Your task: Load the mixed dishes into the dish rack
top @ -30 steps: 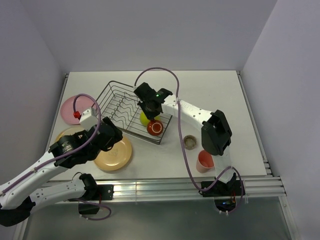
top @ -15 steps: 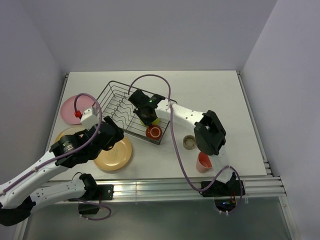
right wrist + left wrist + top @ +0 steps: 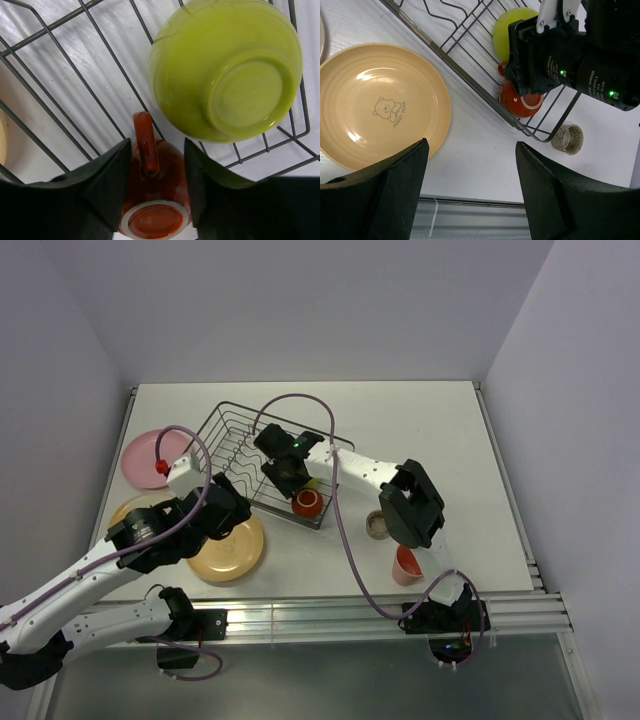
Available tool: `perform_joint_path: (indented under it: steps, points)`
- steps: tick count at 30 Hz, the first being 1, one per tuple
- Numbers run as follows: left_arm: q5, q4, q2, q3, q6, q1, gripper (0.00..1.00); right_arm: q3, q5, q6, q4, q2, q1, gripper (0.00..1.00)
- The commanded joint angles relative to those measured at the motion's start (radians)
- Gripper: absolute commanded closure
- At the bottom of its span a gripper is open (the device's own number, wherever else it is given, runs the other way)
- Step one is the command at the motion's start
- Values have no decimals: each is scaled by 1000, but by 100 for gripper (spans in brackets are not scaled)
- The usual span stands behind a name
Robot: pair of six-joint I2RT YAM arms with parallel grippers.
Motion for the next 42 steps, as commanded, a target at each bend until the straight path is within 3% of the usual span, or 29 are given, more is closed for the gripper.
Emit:
perform_joint_path:
  steps: [1,5,9,18,25,30,33,42]
  points:
    - [11,32,3,-14,17,0,24,14,7,1,35,-18,7,45]
    - [16,38,7,-17,20,0,24,3,16,10,46,-49,7,37]
    - [24,38,10,-15,20,0,24,-23,37,39,58,-115,6,37]
    - [105,112,50,-20,65,0,25,-149,145,154,54,-420,-17,37]
    - [157,135,130,9,91,0,28,-442,191,229,46,-691,-59,39]
    - [185,161,152,0,80,0,35,-691,188,285,86,-791,-71,41]
    - [221,190,155,-23,82,0,33,-805,162,320,138,-862,-73,43]
    - [336,211,227,0,157,0,32,-957,117,366,248,-832,-89,47]
